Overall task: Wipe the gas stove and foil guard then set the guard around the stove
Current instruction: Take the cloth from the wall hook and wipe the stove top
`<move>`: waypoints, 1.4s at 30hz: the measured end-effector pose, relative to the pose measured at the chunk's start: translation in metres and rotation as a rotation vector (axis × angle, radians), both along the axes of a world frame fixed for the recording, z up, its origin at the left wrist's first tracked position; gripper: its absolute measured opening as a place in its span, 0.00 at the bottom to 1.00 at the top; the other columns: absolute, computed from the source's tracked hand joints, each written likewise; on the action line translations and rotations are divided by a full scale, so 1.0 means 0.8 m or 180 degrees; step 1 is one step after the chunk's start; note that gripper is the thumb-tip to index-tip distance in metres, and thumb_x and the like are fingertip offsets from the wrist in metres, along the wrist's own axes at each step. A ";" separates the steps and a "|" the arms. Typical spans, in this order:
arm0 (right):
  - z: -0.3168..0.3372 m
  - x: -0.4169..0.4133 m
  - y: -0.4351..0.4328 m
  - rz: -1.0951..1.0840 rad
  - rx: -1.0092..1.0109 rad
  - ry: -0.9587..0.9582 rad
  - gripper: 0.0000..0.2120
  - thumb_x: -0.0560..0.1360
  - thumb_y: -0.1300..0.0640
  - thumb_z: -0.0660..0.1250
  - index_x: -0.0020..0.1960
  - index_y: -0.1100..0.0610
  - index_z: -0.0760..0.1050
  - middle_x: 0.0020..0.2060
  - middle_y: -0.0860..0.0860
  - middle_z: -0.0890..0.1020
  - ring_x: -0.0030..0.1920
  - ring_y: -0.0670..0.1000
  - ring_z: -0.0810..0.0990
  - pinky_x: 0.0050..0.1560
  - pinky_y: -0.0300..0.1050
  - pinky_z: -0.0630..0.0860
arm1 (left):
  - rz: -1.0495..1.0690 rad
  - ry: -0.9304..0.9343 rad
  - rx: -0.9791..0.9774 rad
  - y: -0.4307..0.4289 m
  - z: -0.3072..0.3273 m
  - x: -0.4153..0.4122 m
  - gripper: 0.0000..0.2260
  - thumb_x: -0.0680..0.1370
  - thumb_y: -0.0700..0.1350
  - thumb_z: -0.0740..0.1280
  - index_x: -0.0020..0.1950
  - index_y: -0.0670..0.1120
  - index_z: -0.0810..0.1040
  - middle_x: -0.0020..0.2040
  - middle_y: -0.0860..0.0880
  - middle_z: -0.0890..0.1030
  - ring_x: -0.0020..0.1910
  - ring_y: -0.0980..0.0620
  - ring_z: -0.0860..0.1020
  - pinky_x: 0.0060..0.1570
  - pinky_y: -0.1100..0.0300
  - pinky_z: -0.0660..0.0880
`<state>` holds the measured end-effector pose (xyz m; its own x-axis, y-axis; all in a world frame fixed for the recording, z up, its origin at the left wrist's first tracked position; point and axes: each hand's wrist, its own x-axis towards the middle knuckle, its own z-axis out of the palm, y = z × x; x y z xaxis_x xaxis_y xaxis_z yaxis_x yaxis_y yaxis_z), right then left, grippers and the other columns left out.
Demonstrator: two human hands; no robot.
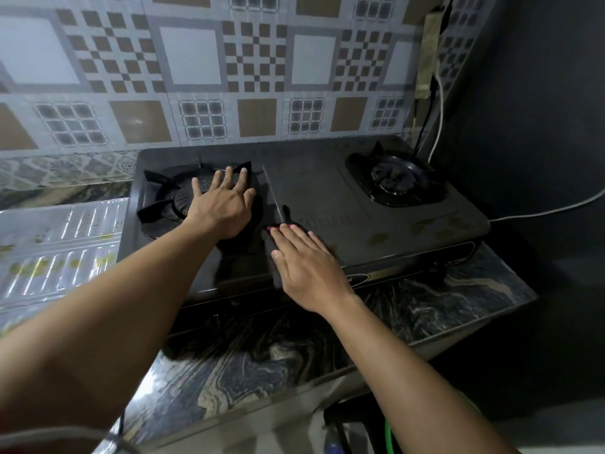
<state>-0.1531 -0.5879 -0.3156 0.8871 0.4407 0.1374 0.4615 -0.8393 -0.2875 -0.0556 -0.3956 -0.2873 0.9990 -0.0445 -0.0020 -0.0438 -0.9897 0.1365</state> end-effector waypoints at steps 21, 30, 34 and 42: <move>0.017 0.088 -0.181 -0.0875 -0.0038 0.0407 0.25 0.85 0.49 0.47 0.80 0.56 0.53 0.79 0.55 0.57 0.79 0.54 0.53 0.78 0.51 0.49 | -0.0695 -0.0136 -0.0005 -0.187 0.001 0.022 0.28 0.83 0.58 0.53 0.80 0.49 0.56 0.80 0.42 0.56 0.79 0.41 0.53 0.76 0.38 0.52; 0.012 0.085 -0.224 -0.0785 -0.0091 0.0158 0.25 0.84 0.51 0.48 0.79 0.57 0.57 0.77 0.56 0.63 0.77 0.55 0.58 0.77 0.52 0.53 | -0.0864 -0.0032 0.0011 -0.218 0.001 0.022 0.25 0.81 0.58 0.56 0.77 0.50 0.66 0.77 0.47 0.65 0.75 0.43 0.64 0.71 0.43 0.63; 0.009 0.077 -0.269 -0.1041 -0.0324 -0.0128 0.23 0.83 0.51 0.49 0.76 0.56 0.60 0.72 0.58 0.69 0.73 0.57 0.65 0.74 0.58 0.59 | -0.0838 0.0057 -0.0080 -0.216 -0.002 0.026 0.26 0.80 0.59 0.56 0.76 0.50 0.65 0.76 0.47 0.67 0.74 0.42 0.66 0.71 0.43 0.65; 0.002 0.068 -0.268 -0.1253 -0.0294 -0.0099 0.26 0.84 0.50 0.47 0.79 0.59 0.56 0.79 0.56 0.59 0.79 0.53 0.54 0.78 0.54 0.48 | -0.0840 0.0172 -0.0087 -0.216 -0.001 0.023 0.27 0.81 0.59 0.54 0.78 0.50 0.63 0.78 0.47 0.65 0.75 0.43 0.63 0.73 0.43 0.62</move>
<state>-0.0989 -0.8026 -0.3140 0.9865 0.0800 0.1426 0.1071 -0.9752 -0.1936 -0.0371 -0.5682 -0.2885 0.9513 -0.3042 -0.0503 -0.2917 -0.9408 0.1723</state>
